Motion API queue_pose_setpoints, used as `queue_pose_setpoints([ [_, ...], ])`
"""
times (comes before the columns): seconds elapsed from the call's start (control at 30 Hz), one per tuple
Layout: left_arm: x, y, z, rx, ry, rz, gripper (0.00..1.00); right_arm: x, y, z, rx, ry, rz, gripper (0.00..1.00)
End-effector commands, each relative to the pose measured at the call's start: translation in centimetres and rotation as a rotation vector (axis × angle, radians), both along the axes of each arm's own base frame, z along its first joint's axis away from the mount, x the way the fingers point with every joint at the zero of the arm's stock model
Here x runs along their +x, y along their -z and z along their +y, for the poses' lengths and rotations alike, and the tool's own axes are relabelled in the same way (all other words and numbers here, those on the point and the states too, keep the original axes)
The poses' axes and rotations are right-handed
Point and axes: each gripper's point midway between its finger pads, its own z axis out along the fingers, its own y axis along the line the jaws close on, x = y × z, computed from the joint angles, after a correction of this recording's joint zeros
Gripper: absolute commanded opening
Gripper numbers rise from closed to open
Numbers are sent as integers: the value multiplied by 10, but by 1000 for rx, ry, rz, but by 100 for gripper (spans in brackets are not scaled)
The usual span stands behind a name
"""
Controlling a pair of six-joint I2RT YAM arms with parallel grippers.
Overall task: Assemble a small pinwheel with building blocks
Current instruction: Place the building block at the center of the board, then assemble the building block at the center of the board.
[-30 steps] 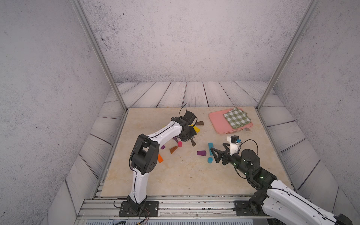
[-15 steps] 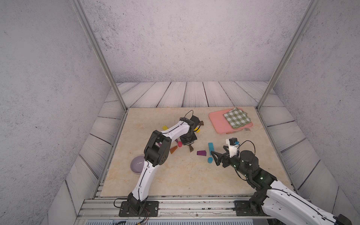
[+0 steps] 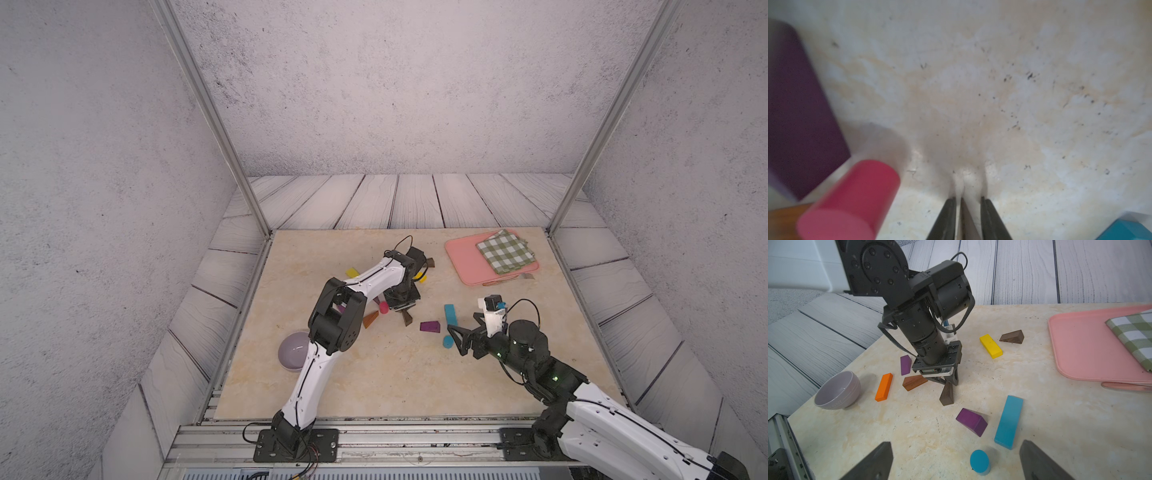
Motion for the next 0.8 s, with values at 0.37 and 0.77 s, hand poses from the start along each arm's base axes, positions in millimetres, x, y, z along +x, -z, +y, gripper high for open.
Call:
queue_pose_setpoints([
  [0.37, 20, -127, -1, -74, 127, -241, 96, 0, 7, 5, -39, -31, 27, 99],
  [0.77, -20, -269, 73, -197, 182, -624, 96, 2, 9, 20, -106, -110, 81, 99],
])
